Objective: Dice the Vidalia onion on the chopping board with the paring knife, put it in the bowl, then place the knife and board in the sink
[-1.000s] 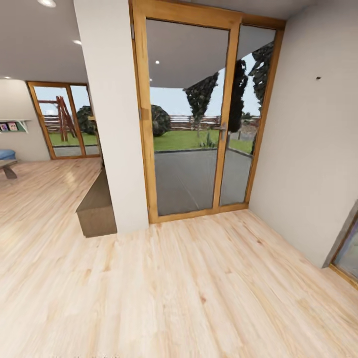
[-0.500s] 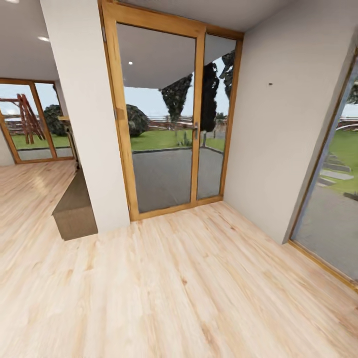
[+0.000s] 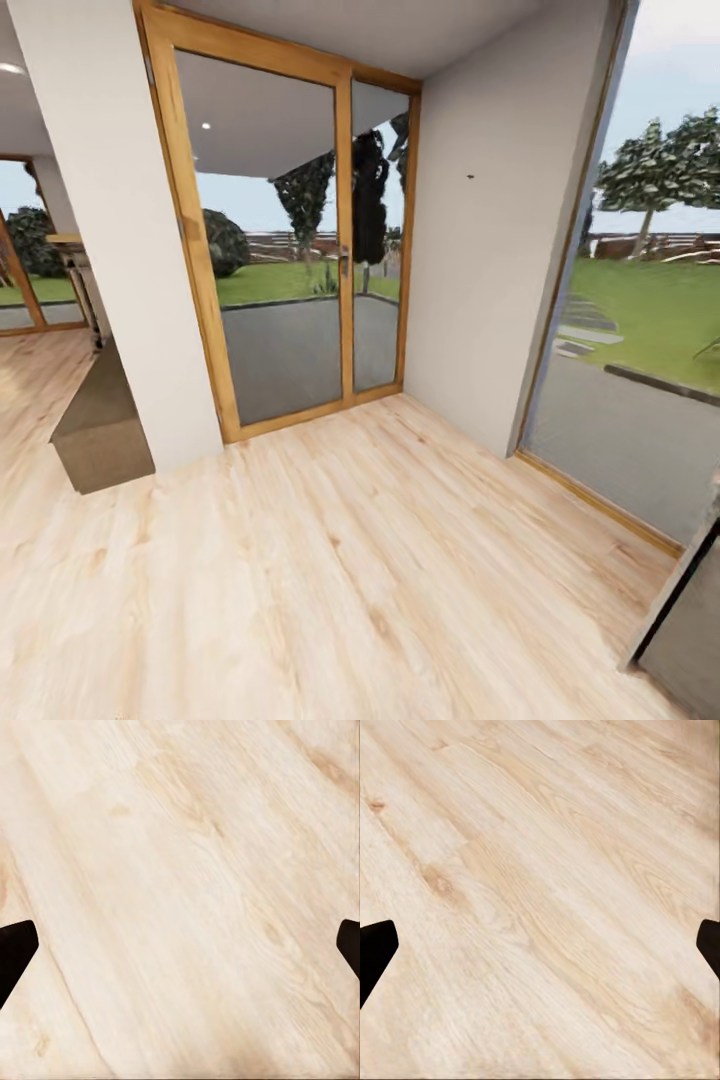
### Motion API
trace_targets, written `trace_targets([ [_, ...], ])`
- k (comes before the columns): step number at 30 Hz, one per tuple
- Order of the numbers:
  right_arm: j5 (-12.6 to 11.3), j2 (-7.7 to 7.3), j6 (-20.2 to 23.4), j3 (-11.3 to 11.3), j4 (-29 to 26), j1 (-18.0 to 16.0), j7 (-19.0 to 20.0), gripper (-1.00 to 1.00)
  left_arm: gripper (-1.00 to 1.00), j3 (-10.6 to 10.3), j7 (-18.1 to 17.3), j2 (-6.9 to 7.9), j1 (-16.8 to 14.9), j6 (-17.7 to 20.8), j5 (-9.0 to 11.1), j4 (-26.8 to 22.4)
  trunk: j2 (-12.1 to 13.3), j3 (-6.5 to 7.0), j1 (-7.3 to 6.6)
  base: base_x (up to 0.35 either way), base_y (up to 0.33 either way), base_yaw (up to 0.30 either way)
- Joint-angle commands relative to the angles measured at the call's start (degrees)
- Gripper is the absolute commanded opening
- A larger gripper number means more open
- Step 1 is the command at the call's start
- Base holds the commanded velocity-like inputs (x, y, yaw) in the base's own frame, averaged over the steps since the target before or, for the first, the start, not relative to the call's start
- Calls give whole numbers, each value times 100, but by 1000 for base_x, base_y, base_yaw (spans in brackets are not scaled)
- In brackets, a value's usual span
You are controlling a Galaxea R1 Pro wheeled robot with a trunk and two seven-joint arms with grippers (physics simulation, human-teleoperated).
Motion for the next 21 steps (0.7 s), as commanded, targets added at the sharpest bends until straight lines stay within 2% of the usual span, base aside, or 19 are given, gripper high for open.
trace_targets([
  [1,-1,5,-19,-15,6,-5,4,100,100,-2,-2,2,1,-13,2,-2,-4,-5,-4,-343,0,-280],
  [12,2,5,-19,-15,2,-5,1,100,100,-2,0,2,-1,-13,2,-1,-4,-5,-4,-316,0,-280],
  [21,1,5,-19,-15,3,-5,-1,100,100,-2,-2,2,3,-13,2,-2,-4,-5,-4,-142,0,-280],
])
